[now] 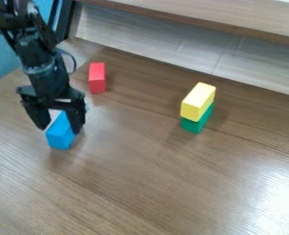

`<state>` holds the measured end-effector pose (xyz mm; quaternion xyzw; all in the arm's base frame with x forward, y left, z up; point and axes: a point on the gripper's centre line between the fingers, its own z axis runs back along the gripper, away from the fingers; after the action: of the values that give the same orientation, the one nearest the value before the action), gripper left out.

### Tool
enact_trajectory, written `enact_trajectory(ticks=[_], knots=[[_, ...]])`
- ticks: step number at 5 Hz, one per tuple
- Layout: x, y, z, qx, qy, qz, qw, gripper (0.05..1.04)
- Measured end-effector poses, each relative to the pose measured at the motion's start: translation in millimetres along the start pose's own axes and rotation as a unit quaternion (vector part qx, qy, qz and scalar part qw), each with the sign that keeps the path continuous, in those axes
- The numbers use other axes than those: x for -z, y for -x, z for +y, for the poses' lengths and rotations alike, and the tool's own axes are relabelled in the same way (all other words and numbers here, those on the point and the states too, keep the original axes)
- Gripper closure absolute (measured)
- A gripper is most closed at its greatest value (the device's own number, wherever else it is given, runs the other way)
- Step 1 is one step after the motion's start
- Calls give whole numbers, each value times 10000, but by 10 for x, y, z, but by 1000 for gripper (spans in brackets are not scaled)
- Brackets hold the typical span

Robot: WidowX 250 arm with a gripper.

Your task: Move the blue cube to to left of the table

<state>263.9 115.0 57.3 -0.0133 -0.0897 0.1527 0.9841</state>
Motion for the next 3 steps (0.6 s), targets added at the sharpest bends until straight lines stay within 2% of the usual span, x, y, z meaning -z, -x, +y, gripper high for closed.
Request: enact_trajectory(ticks=[1,2,3], knots=[[-181,-83,-43,-78,60,-109,9999,83],[-338,-175,-197,144,69,-277,9995,83],[-460,-269,-300,287,-30,-498,9983,83]])
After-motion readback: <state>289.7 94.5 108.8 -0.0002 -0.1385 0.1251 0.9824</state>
